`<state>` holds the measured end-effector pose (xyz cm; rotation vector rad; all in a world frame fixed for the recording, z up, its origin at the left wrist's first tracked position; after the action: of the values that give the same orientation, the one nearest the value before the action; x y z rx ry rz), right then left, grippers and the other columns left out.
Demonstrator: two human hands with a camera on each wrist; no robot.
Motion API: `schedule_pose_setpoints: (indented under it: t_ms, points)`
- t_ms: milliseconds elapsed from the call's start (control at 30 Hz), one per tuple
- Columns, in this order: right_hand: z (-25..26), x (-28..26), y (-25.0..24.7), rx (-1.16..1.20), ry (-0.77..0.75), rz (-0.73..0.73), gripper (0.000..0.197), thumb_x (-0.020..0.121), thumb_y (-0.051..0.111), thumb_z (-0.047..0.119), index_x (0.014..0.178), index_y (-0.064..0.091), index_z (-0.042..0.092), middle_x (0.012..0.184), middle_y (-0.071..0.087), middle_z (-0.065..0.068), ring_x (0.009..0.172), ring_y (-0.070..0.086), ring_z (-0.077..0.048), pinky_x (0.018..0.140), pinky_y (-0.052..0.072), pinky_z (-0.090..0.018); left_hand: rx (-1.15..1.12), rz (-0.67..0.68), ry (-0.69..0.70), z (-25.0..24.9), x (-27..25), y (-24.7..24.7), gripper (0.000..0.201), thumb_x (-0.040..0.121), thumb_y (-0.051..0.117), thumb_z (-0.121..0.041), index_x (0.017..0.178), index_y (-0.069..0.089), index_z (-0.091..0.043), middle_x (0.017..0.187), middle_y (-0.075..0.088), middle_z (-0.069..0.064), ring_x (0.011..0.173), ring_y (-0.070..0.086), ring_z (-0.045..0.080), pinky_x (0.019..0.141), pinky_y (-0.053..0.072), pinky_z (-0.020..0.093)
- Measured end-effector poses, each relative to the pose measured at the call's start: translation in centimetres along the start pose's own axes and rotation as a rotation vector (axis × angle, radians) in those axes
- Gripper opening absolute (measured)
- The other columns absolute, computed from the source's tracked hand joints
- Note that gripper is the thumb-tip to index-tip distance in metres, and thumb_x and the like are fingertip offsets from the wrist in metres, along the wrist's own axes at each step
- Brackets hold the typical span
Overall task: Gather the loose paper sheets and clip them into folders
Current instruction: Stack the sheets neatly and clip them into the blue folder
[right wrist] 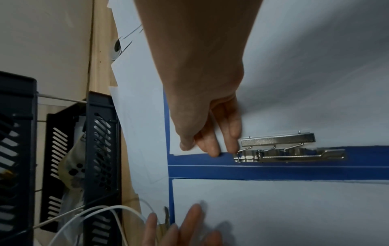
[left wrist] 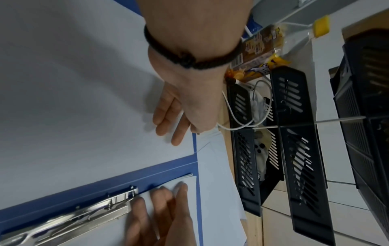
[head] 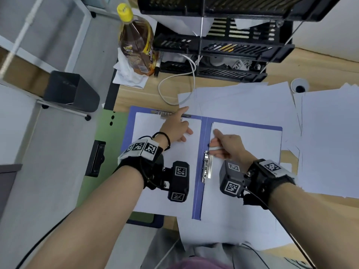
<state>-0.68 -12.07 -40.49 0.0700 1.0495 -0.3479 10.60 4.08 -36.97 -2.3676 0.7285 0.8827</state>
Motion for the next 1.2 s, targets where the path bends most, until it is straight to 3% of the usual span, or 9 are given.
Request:
schedule_pose_setpoints:
  t_ms: [100,233,367,567,700,867,967,1067,1200]
  points:
    - [-0.4,0.5,-0.5,-0.005,0.003,-0.044,0.04,0.092,0.063,0.04,0.081,0.07,0.002,0.073,0.073,-0.011,0.053,0.07,-0.022,0.048,0.057,-0.026,0.01,0.014,-0.023,0.3,0.6,0.4,0.052,0.094,0.035,-0.017,0.143,0.029,-0.031,0.09,0.073,0.003,0.054,0.062,0.02,0.05,0.05,0.023]
    - [0.2,1.1,-0.7,-0.075,-0.018,-0.074,0.042,0.09,0.064,0.041,0.073,0.069,0.004,0.072,0.073,-0.014,0.055,0.072,-0.025,0.052,0.057,-0.027,-0.063,0.011,-0.02,0.1,0.4,-0.4,0.027,0.095,0.041,-0.039,0.119,0.052,-0.031,0.086,0.074,0.003,0.052,0.061,0.02,0.052,0.049,0.025]
    - [0.2,1.4,-0.5,-0.039,0.016,-0.014,0.04,0.089,0.067,0.041,0.075,0.065,0.003,0.073,0.064,-0.017,0.05,0.067,-0.024,0.047,0.05,-0.023,-0.114,-0.004,0.016,0.1,-0.2,-2.7,0.031,0.093,0.046,-0.051,0.111,0.058,-0.029,0.081,0.072,0.001,0.049,0.06,0.018,0.047,0.045,0.022]
    - [0.0,1.4,-0.3,-0.012,0.059,0.036,0.038,0.087,0.068,0.044,0.085,0.063,0.006,0.074,0.056,-0.016,0.054,0.063,-0.023,0.043,0.048,-0.019,-0.294,-0.184,0.105,1.5,-0.4,-8.0,0.028,0.102,0.04,-0.034,0.097,0.066,-0.025,0.078,0.067,0.006,0.052,0.061,0.015,0.056,0.049,0.026]
    - [0.0,1.3,-0.4,0.013,0.06,0.007,0.04,0.087,0.069,0.041,0.069,0.063,0.006,0.053,0.058,-0.006,0.044,0.063,-0.021,0.036,0.045,-0.018,-0.319,-0.246,0.015,3.8,0.6,-9.7,0.032,0.103,0.037,-0.027,0.116,0.065,-0.019,0.075,0.066,0.0,0.048,0.06,0.01,0.049,0.045,0.019]
    - [-0.1,1.0,-0.1,0.049,0.035,-0.065,0.041,0.089,0.067,0.037,0.08,0.068,-0.003,0.062,0.061,-0.015,0.042,0.058,-0.022,0.041,0.05,-0.021,-0.215,-0.398,-0.047,5.6,2.3,-11.4,0.026,0.099,0.046,-0.021,0.116,0.067,-0.02,0.082,0.061,-0.007,0.046,0.047,0.008,0.04,0.034,0.016]
    - [0.0,0.9,-0.5,0.025,0.005,-0.126,0.045,0.088,0.068,0.04,0.079,0.07,-0.005,0.064,0.07,-0.014,0.045,0.065,-0.025,0.047,0.056,-0.028,-0.114,-0.467,0.022,5.2,3.0,-12.3,0.023,0.093,0.057,-0.02,0.111,0.071,-0.022,0.084,0.063,-0.007,0.062,0.049,0.004,0.051,0.042,0.014]
    - [0.0,1.0,-0.5,0.022,0.009,-0.124,0.046,0.088,0.068,0.04,0.077,0.071,-0.005,0.061,0.071,-0.013,0.046,0.067,-0.024,0.048,0.057,-0.029,-0.023,-0.531,0.072,4.9,2.9,-13.2,0.018,0.088,0.064,-0.021,0.103,0.073,-0.022,0.065,0.05,-0.011,0.058,0.045,0.002,0.06,0.043,0.019]
    - [0.2,0.8,-0.4,0.039,0.002,-0.129,0.044,0.088,0.068,0.038,0.073,0.069,-0.003,0.06,0.069,-0.014,0.043,0.064,-0.024,0.047,0.056,-0.029,0.05,-0.613,0.066,5.1,2.4,-13.9,0.011,0.081,0.071,-0.028,0.09,0.065,-0.025,0.069,0.055,-0.012,0.064,0.051,0.008,0.07,0.048,0.028]
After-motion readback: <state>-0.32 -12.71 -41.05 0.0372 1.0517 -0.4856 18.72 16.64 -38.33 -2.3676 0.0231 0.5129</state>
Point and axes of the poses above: each hand's wrist, its own x-axis towards the middle knuckle, its own y-axis out of the palm, z = x × y, the point moved 10 cm from there along x, towards the middle knuckle
